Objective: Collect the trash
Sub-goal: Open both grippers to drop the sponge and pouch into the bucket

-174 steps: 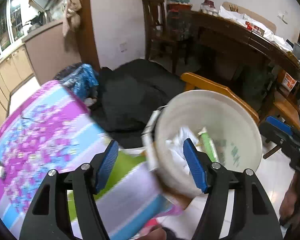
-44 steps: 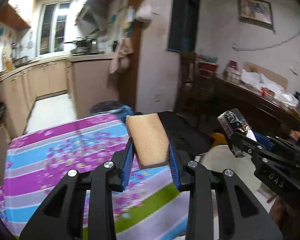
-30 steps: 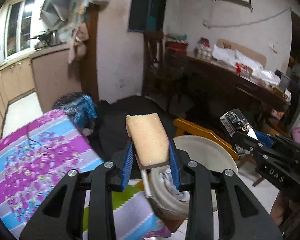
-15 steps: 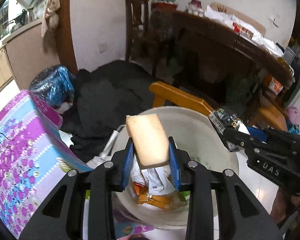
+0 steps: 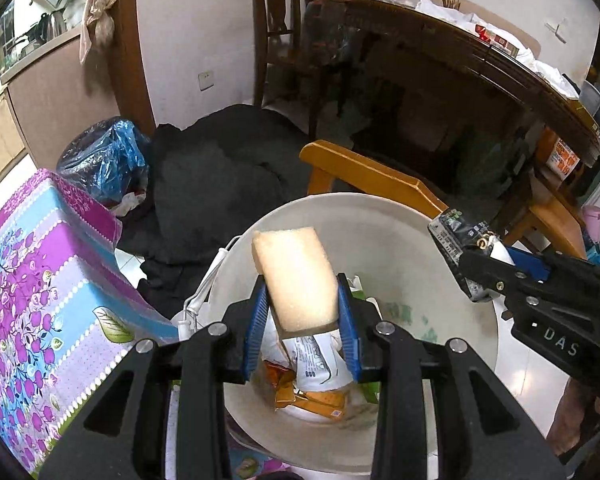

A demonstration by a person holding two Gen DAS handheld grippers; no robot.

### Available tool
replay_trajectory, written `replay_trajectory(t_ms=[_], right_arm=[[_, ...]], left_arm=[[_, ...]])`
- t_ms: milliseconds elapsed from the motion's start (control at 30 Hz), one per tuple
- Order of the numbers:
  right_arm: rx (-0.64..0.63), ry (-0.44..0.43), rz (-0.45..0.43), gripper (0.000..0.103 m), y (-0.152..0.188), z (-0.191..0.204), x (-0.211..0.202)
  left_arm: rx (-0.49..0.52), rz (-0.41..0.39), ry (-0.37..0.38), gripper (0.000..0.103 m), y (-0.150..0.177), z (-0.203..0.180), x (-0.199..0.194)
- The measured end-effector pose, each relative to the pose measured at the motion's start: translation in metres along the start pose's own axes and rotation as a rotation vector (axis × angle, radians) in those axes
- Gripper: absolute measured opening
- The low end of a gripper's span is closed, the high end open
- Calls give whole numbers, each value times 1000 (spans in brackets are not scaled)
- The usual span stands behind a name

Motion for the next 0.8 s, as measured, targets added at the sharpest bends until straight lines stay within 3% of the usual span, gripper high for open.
replay_trajectory(t_ms=[367,433,467,500,800], right_arm=[[-1,0,-4,36,4,1,-4],[6,-4,-6,45,4,1,-4],[13,-9,-6,47,4,0,-4],[17,-10,-8,48,4,-1,-4],[40,-24,-22,49,7,0,-9]], left_arm=[[8,7,-14,33,-1,0,5],[7,-2,-23,46,-2,0,6],[5,-8,-28,66,-3,0,5],[-1,-18,-35,76,-4,1,5],[-16,-24,-52,76,-2,6,3]])
Point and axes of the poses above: each gripper's, at about its wrist camera, not at the fingertips, and x roughly the way its jaws point, z to its left, y to its underside, the point moved 6 cm from there along x, roughly the way its jaws point
